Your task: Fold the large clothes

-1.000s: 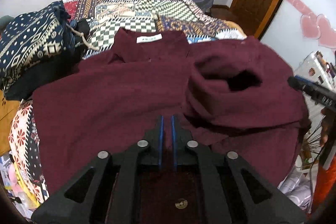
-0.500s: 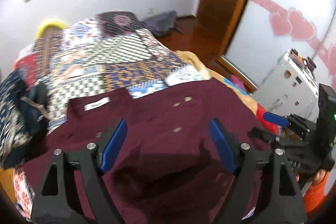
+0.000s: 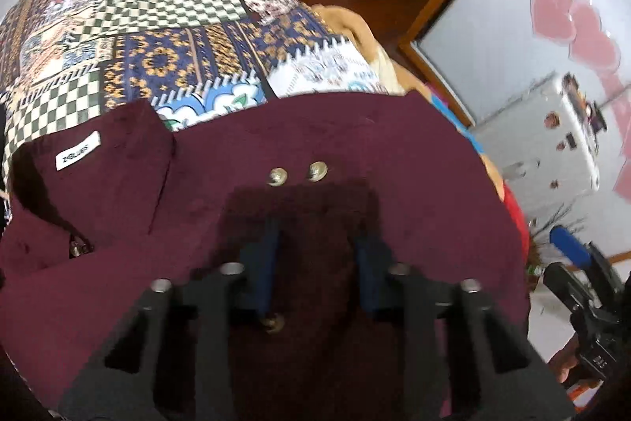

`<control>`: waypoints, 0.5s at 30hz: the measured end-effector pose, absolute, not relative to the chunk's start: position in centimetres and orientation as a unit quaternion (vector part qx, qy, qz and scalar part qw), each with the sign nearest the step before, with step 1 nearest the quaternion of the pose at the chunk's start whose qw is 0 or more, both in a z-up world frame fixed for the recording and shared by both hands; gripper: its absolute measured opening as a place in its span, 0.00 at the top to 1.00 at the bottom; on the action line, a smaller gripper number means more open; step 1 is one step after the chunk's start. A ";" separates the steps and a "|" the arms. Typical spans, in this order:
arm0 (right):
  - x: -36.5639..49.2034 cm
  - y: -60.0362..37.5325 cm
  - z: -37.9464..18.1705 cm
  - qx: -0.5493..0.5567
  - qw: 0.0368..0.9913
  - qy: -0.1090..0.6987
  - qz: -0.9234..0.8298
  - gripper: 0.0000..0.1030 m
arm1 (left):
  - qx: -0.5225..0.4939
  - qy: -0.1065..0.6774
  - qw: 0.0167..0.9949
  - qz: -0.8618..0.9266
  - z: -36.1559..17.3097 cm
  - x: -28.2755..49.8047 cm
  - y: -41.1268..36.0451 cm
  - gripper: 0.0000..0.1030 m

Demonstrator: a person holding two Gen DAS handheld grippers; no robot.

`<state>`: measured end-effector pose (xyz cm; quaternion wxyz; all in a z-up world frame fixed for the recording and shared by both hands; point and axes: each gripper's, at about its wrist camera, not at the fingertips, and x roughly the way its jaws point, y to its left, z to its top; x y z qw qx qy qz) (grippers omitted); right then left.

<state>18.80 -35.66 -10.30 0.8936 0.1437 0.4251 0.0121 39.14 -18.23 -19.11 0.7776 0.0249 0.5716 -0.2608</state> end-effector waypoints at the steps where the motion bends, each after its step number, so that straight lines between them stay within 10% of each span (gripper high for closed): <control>1: 18.8 -35.8 -10.3 0.146 0.893 0.425 0.013 0.46 | 0.023 0.564 0.784 -0.258 -18.6 39.0 -17.9 0.80; 15: 20.1 -31.9 -8.3 0.107 0.907 0.404 0.061 0.46 | -0.047 0.365 0.922 -0.124 -3.0 32.7 0.0 0.95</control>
